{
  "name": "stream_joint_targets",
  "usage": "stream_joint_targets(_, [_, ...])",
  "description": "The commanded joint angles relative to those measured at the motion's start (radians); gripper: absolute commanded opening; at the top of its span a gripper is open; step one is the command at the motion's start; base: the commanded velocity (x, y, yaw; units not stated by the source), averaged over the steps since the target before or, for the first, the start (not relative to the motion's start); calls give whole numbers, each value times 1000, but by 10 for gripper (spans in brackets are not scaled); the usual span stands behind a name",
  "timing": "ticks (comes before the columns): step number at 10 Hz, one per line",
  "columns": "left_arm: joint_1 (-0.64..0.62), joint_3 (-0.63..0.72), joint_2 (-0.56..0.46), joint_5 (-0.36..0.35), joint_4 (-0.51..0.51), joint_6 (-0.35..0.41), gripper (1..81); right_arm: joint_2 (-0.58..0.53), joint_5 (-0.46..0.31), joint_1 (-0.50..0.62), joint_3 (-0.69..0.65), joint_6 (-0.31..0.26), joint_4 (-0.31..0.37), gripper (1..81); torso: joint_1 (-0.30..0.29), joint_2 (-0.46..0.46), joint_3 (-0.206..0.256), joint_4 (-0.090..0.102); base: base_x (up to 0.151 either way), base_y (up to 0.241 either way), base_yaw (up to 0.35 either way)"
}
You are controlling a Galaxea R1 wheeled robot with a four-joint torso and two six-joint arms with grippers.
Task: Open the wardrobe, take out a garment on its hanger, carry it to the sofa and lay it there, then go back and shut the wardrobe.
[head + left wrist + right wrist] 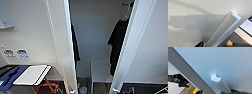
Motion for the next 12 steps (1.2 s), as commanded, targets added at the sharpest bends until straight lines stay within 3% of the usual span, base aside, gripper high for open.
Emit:
stream_joint_targets(1, [78,276,-153,-10,49,-7,811,-147,10,-40,176,36,-55,811,0,0,0,0,0,0,0])
stream_joint_targets(5, [337,303,-389,-240,167,-7,811,-362,196,-169,201,37,-78,811,0,0,1,0,0,0,0])
stream_joint_targets(8, [616,180,-504,-553,207,-9,811,-454,358,-311,121,53,-75,811,-1,-1,2,0,0,0,0])
stream_joint_targets(9, [705,110,-492,-653,209,-15,811,-462,406,-360,68,62,-51,811,-2,-1,2,0,0,0,0])
stream_joint_targets(10, [770,32,-454,-737,209,-18,811,-456,418,-399,-18,106,33,811,-2,-1,3,0,0,0,0])
stream_joint_targets(12, [830,-126,-339,-765,194,-35,811,-396,415,-473,-190,131,179,811,-2,-2,3,0,0,0,0])
